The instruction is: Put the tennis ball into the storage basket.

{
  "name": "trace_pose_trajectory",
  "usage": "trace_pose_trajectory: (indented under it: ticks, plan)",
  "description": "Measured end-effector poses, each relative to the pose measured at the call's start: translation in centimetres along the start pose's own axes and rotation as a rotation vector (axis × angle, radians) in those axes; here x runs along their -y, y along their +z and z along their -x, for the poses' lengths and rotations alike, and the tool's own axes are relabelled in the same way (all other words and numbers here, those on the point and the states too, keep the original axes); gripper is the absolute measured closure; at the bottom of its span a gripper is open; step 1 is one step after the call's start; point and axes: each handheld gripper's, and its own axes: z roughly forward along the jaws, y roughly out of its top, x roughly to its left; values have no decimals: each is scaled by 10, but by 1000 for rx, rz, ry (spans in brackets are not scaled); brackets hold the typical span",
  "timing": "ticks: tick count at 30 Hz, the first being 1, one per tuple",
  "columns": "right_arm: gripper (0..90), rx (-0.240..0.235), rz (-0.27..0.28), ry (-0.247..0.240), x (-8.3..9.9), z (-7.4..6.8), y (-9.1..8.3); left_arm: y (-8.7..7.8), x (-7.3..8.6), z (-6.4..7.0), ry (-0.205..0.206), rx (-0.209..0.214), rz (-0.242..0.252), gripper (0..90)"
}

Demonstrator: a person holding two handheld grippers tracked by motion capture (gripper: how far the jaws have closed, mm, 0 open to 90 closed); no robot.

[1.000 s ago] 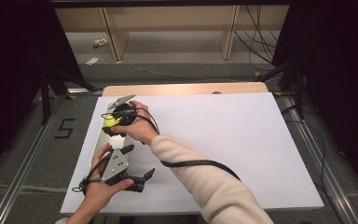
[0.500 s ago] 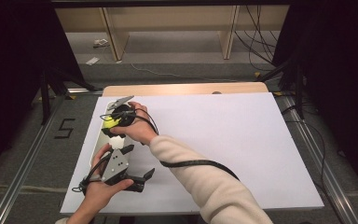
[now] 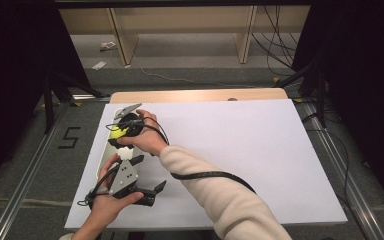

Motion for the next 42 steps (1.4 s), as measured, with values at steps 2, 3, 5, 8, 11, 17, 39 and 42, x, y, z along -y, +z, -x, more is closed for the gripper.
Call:
trace_pose_trajectory:
  ticks: [2,3,5,8,11,17,39,42]
  plan:
    - [256,0,-3,-2,0,0,0,0,0,0,0,0,0,0]
    - [256,-1,-4,-5,0,0,1,0,0,0,0,0,0,0]
    - [255,2,-9,-7,0,-1,1,0,0,0,0,0,0,0]
    - [255,1,-9,-10,0,-1,1,0,0,0,1,0,0,0]
    - [255,0,-10,-18,1,-1,2,0,0,0,0,0,0,0]
    - [253,2,-17,-16,2,-1,3,0,0,0,0,0,0,0]
    - [259,8,-33,-24,5,-2,6,1,0,0,1,1,-2,0]
    - [247,11,-22,-25,2,-2,4,1,0,0,0,1,-2,0]
